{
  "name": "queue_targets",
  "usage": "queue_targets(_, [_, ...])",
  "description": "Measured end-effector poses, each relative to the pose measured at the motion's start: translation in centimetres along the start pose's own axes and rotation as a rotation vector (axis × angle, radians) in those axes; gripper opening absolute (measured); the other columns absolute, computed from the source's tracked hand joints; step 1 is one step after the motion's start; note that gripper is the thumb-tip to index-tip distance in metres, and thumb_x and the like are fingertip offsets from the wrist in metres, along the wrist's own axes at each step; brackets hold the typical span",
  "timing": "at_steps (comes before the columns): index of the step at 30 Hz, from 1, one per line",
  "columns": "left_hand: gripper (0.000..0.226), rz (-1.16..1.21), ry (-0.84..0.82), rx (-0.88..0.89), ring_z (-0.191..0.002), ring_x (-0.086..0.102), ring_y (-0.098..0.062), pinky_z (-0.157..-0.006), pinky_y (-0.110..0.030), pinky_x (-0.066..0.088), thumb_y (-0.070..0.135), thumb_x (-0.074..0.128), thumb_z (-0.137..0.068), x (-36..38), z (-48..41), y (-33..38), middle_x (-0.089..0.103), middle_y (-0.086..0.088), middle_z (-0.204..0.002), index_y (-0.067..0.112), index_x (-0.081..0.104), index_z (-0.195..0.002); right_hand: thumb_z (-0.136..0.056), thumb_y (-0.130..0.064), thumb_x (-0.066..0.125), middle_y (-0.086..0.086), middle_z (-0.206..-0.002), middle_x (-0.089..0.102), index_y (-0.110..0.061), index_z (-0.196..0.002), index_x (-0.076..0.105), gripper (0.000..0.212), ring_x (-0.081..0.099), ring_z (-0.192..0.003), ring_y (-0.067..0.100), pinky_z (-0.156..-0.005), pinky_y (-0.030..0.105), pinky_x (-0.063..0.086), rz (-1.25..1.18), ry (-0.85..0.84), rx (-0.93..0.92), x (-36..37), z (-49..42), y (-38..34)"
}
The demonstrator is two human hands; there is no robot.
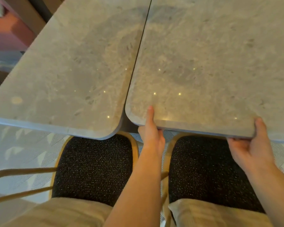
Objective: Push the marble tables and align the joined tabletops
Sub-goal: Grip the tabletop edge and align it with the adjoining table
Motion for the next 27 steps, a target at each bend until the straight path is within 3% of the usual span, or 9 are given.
queue_targets(5, [0.029,-0.015,-0.034,-0.014,-0.093,0.081,-0.02,-0.073,-0.036,0.069,0.021,0.086,-0.091,-0.5,0.3,0.0,0.081,-0.007,-0.108,0.017,0.064,-0.108,-0.095,-0.033,0.077,0.005,-0.119,0.081,-0.02,-0.134,0.064,0.043,0.079,-0.11,0.023,-0.094,0.043,0.064,-0.012,-0.007,-0.026,-0.3,0.0,-0.1])
queue_targets(8, [0.029,-0.019,-0.047,-0.01,-0.096,0.079,-0.02,-0.081,-0.038,0.069,0.021,0.086,-0.092,-0.6,1.1,0.0,0.08,-0.006,-0.108,0.015,0.065,-0.112,-0.097,-0.033,0.075,0.006,-0.121,0.08,-0.02,-0.135,0.063,0.042,0.079,-0.11,0.025,-0.088,0.045,0.066,-0.007,-0.026,-0.039,-0.3,0.1,-0.2])
queue_targets(12, [0.025,-0.005,-0.076,-0.019,-0.092,0.077,-0.02,-0.075,-0.035,0.068,0.019,0.084,-0.093,-1.2,2.4,0.1,0.077,-0.006,-0.106,0.016,0.063,-0.108,-0.097,-0.033,0.075,0.007,-0.126,0.078,-0.019,-0.135,0.063,0.043,0.077,-0.115,0.026,-0.098,0.05,0.063,0.008,-0.024,-0.038,-0.9,1.0,-0.1])
queue_targets(14, [0.023,0.002,-0.076,-0.021,-0.094,0.077,-0.021,-0.082,-0.039,0.068,0.018,0.084,-0.093,-2.1,2.8,0.2,0.078,-0.007,-0.107,0.017,0.063,-0.103,-0.095,-0.033,0.077,0.008,-0.123,0.079,-0.018,-0.133,0.063,0.043,0.078,-0.113,0.027,-0.096,0.05,0.063,0.001,-0.011,-0.037,-1.7,1.7,0.2])
queue_targets(19, [0.024,-0.019,-0.093,-0.032,-0.106,0.077,-0.027,-0.099,-0.05,0.064,0.018,0.083,-0.093,-4.8,4.1,0.0,0.078,-0.011,-0.115,0.016,0.064,-0.106,-0.09,-0.031,0.083,0.012,-0.109,0.083,-0.016,-0.129,0.063,0.046,0.082,-0.097,0.029,-0.075,0.048,0.068,-0.038,0.026,-0.018,-4.0,3.9,1.1])
queue_targets(23, [0.025,-0.018,-0.09,-0.054,-0.108,0.077,-0.029,-0.101,-0.053,0.062,0.017,0.084,-0.093,-5.6,4.9,0.1,0.077,-0.013,-0.116,0.015,0.063,-0.107,-0.092,-0.031,0.082,0.012,-0.122,0.078,-0.016,-0.124,0.062,0.041,0.078,-0.109,0.03,-0.084,0.051,0.067,-0.036,0.044,-0.007,-4.4,5.4,1.3])
queue_targets(27, [0.031,-0.032,-0.076,-0.09,-0.103,0.077,-0.027,-0.095,-0.049,0.065,0.02,0.084,-0.093,-5.6,5.0,0.4,0.077,-0.011,-0.114,0.015,0.062,-0.115,-0.094,-0.032,0.079,0.012,-0.123,0.079,-0.017,-0.128,0.061,0.042,0.078,-0.113,0.029,-0.095,0.05,0.064,-0.047,0.061,0.028,-4.0,6.0,1.2])
Point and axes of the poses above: each hand's wrist, its own z-axis away from the middle knuckle, its own x-axis out of the palm, y = z × x, the point moved 6 cm from there along -z, towards the middle knuckle
